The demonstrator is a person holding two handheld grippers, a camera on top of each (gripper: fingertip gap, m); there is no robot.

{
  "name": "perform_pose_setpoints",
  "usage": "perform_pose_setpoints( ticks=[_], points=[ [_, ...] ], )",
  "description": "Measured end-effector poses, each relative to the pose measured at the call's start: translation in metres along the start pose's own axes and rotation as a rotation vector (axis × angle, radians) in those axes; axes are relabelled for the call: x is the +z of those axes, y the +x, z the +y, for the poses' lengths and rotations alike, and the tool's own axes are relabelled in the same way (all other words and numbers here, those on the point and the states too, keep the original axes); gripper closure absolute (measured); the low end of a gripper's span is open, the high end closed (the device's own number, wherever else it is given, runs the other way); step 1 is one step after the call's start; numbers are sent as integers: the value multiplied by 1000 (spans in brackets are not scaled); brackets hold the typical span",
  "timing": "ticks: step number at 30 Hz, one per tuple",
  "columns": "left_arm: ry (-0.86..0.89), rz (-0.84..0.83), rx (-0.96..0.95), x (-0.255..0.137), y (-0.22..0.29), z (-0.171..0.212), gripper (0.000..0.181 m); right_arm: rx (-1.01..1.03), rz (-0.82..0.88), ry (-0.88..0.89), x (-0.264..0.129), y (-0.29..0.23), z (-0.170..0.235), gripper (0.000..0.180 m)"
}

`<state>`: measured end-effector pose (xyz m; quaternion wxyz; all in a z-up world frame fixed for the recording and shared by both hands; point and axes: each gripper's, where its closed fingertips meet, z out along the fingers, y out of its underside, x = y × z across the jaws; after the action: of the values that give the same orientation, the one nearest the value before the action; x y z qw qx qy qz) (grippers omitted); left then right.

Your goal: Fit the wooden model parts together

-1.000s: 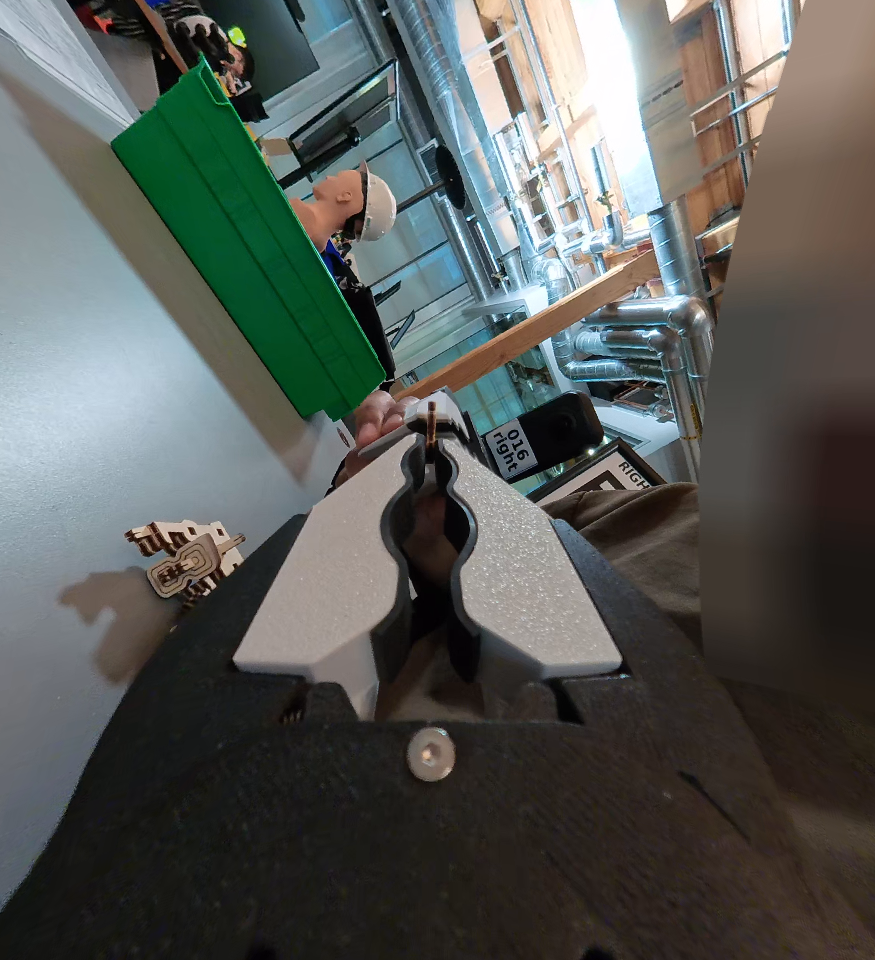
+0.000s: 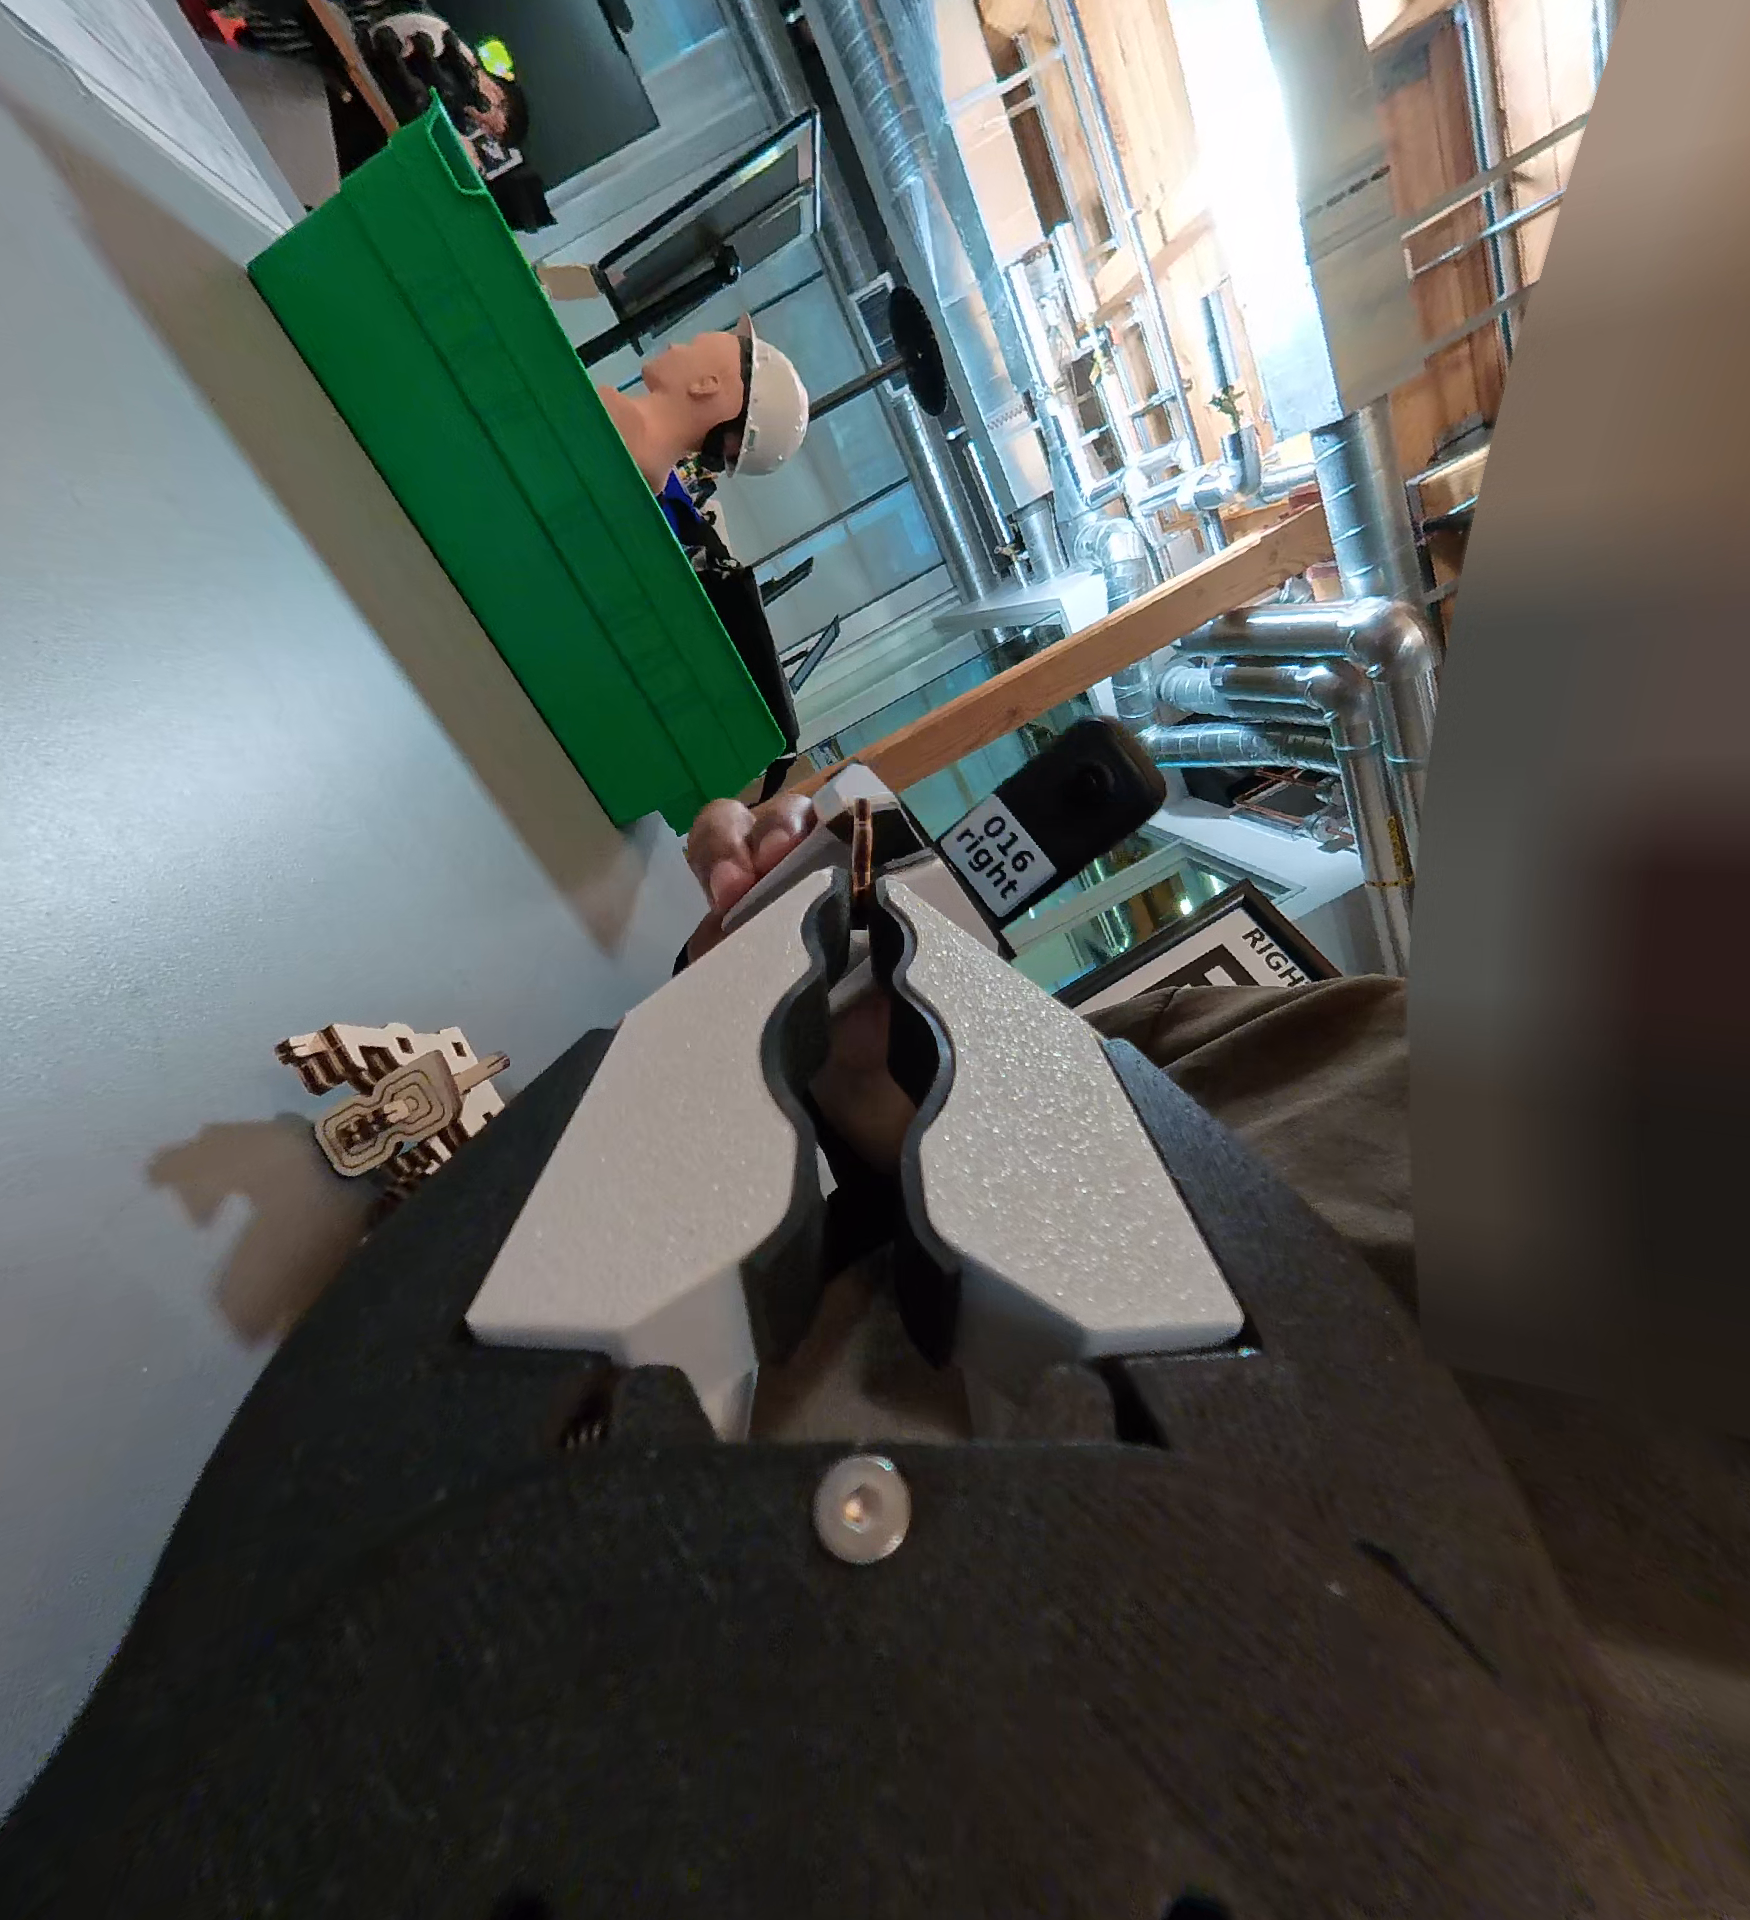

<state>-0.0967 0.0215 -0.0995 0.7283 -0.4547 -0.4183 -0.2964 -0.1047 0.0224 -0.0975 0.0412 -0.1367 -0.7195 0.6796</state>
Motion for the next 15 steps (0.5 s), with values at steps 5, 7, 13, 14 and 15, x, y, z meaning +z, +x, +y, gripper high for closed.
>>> perform_pose_setpoints(
  ticks=[5,7,13,14,15],
  points=[
    [-4,1,15,0,1,0,180,298,-107,19,1,-1,0,172],
    [-8,-4,17,0,0,0,180,407,-150,21,1,-2,0,174],
    [-13,-11,21,-1,-1,0,180,604,-227,38,1,-1,0,177],
    [-14,-11,24,-1,0,0,180,617,-233,43,1,-1,0,177],
    [-17,-11,26,-1,0,1,180,625,-239,46,1,-2,-1,175]
  ],
)
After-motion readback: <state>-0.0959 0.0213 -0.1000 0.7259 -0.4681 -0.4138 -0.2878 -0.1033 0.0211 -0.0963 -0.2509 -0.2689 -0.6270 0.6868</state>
